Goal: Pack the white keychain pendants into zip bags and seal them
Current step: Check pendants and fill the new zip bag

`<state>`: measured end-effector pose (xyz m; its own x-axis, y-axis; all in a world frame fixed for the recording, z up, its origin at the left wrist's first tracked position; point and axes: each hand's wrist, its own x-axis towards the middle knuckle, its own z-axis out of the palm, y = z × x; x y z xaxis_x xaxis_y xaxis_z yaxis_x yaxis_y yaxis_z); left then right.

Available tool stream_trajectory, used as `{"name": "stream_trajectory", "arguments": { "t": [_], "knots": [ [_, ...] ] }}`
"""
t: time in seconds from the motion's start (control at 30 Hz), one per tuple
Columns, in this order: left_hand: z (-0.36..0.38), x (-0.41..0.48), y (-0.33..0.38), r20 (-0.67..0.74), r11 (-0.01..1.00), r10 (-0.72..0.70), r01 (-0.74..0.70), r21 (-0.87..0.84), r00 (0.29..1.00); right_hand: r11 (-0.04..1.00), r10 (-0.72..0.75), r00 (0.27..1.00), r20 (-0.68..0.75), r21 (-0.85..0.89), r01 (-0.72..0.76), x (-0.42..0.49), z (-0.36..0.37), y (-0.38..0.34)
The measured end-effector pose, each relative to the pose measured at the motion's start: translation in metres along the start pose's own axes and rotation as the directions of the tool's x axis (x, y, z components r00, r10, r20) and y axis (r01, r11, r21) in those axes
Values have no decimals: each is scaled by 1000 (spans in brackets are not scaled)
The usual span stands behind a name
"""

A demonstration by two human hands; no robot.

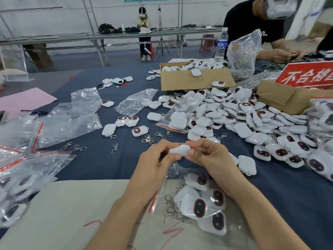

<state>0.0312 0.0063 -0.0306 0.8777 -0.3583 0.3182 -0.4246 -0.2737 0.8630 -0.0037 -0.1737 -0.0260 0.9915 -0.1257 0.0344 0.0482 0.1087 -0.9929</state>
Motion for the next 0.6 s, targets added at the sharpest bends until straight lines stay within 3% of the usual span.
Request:
{"name": "stream_trajectory", "arguments": {
  "t": [0.6],
  "knots": [
    [0,0,1,-16,996,54,-53,67,998,996,-37,999,37,-79,39,-2,1,-2]
  ]
}}
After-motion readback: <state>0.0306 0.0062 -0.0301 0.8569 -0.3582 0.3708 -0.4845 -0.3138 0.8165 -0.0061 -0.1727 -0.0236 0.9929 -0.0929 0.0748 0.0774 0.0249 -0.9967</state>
